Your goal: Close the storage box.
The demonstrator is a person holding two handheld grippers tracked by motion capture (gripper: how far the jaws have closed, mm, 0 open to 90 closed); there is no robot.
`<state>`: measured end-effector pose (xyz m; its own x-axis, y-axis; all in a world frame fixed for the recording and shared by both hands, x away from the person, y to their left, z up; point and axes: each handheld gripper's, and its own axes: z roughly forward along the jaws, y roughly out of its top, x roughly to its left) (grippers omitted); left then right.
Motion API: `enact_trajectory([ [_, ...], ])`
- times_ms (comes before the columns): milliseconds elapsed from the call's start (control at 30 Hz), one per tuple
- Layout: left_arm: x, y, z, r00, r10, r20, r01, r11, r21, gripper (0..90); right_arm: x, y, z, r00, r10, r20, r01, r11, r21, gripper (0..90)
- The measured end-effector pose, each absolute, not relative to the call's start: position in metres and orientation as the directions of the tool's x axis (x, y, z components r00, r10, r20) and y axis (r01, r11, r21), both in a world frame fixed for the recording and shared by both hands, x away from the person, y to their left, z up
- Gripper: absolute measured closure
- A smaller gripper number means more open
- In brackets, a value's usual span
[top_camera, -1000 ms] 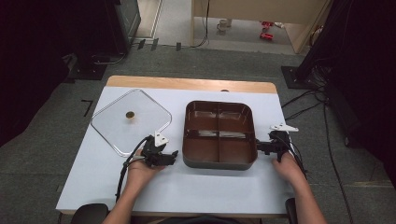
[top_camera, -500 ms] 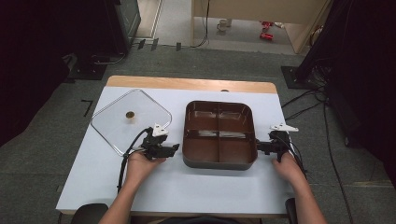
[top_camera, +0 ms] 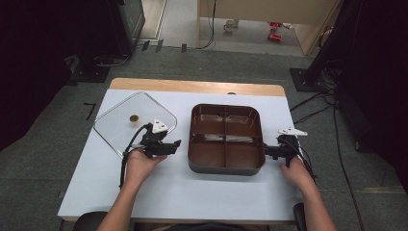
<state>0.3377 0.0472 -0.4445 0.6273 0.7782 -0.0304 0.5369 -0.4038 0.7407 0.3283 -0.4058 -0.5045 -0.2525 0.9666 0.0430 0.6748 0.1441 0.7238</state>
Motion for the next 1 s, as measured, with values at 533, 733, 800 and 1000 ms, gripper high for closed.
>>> enact_trajectory([
  [533, 0.359, 0.089, -0.429, 0.593, 0.805, -0.014, 0.537, -0.383, 0.751, 35.2, 0.328, -0.406, -0.504, -0.253, 0.967, 0.043, 0.675, 0.144, 0.724, 10.4],
  [733, 0.37, 0.107, -0.422, 0.59, 0.807, -0.024, 0.534, -0.367, 0.761, 35.8, 0.328, -0.406, -0.504, -0.252, 0.967, 0.044, 0.675, 0.143, 0.723, 10.4],
  [800, 0.373, 0.112, -0.421, 0.583, 0.812, -0.026, 0.537, -0.361, 0.763, 36.3, 0.328, -0.406, -0.504, -0.252, 0.967, 0.045, 0.676, 0.142, 0.723, 10.4],
  [1000, 0.386, 0.122, -0.422, 0.554, 0.832, -0.019, 0.552, -0.35, 0.757, 36.8, 0.328, -0.406, -0.504, -0.252, 0.967, 0.045, 0.676, 0.142, 0.723, 10.3],
])
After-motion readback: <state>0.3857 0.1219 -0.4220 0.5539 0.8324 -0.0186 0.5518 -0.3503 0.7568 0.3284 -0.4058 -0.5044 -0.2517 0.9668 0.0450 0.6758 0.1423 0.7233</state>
